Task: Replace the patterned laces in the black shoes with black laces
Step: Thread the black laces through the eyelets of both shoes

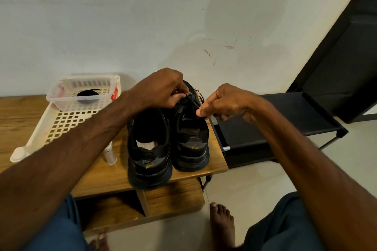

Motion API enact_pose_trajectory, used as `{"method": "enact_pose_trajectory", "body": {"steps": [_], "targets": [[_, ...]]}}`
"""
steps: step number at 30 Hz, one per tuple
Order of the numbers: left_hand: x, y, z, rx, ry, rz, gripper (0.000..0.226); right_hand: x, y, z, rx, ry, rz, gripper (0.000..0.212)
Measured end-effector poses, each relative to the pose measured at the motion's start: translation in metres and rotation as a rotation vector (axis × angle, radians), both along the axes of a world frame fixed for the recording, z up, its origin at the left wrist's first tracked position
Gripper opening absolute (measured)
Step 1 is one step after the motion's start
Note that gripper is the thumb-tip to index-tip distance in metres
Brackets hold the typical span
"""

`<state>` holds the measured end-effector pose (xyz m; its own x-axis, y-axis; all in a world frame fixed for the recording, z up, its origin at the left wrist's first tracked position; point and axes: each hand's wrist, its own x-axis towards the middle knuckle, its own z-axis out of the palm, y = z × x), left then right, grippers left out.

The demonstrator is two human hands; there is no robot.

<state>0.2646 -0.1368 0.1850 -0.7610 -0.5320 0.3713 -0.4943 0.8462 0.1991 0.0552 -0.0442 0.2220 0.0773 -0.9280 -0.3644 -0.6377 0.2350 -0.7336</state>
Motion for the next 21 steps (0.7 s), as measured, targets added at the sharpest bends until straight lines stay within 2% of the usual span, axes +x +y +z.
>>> {"method": "enact_pose_trajectory", "body": {"steps": [7, 10, 13, 17, 21], "targets": [[-0.004, 0.006, -0.003, -0.019, -0.017, 0.029, 0.02, 0.002, 0.005, 0.002, 0.049, 0.058, 0.063, 0.024], [-0.006, 0.009, -0.002, -0.027, -0.044, 0.035, 0.016, 0.002, 0.006, 0.005, 0.089, 0.079, 0.08, 0.017], [-0.006, 0.01, -0.001, -0.024, -0.04, 0.075, 0.016, 0.002, 0.007, 0.002, 0.052, 0.105, 0.075, 0.015], [0.003, 0.011, -0.002, 0.189, 0.164, 0.148, 0.014, 0.001, 0.008, -0.008, -0.083, 0.087, -0.018, 0.015], [-0.004, 0.017, -0.006, 0.508, 0.419, 0.253, 0.006, -0.002, 0.006, -0.008, -0.158, -0.182, -0.212, 0.016]]}}
